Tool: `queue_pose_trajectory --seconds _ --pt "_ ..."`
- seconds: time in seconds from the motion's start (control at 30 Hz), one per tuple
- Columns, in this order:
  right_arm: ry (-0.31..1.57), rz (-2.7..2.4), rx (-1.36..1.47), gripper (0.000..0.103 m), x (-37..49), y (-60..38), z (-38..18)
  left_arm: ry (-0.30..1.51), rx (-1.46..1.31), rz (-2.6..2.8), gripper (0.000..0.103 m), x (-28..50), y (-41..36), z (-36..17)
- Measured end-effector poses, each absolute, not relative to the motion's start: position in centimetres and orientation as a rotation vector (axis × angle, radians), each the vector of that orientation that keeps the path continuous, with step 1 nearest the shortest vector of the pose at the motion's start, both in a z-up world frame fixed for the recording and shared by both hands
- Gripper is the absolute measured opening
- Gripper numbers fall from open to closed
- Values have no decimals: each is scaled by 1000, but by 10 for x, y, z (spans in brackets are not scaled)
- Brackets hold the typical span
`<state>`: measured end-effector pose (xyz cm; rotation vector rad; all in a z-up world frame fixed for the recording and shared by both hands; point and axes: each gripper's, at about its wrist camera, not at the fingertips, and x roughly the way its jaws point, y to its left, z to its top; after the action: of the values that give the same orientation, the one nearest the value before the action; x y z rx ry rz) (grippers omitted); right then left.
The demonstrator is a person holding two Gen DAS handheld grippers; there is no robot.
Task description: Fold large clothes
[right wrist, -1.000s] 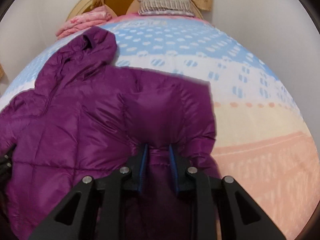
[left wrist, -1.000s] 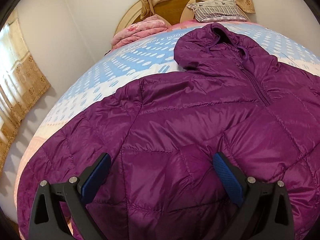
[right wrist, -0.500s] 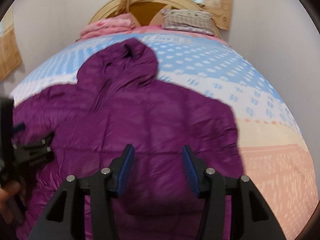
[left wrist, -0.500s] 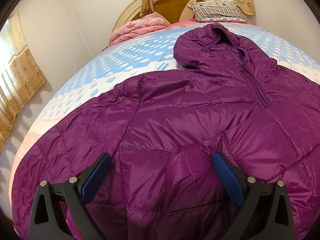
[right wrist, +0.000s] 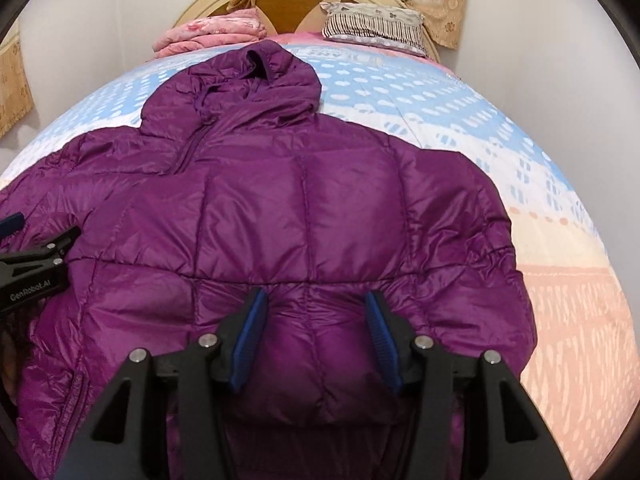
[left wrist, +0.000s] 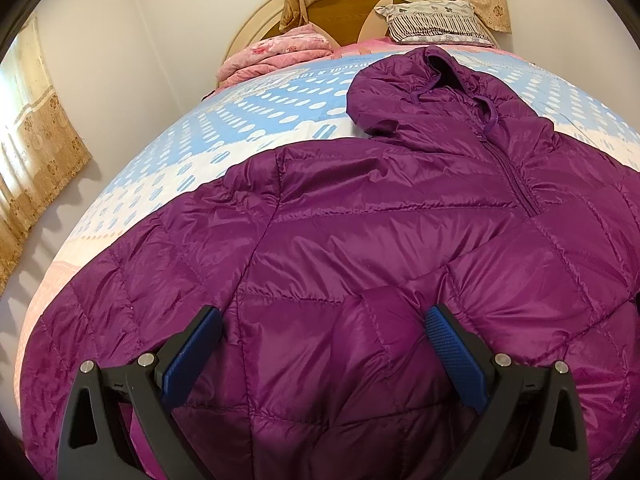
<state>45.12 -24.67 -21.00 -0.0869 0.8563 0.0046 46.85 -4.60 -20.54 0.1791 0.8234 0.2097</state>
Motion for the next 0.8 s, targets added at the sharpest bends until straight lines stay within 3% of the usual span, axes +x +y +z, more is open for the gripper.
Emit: queue_pose_trajectory --seconds 0.13,0.2,0.3,0.57,0.8 --pt "872 28 -35 62 450 -256 -204 825 175 208 102 462 -38 -193" --pt "850 53 8 78 437 -266 -194 814 139 219 102 444 -18 -172" --pt "759 27 -18 93 398 -278 -173 749 97 217 102 404 18 -142" --pt "767 57 -34 95 330 -289 -179 685 77 631 102 272 183 -149" --pt "757 66 -30 95 303 -282 -182 791 -238 756 102 188 293 -186"
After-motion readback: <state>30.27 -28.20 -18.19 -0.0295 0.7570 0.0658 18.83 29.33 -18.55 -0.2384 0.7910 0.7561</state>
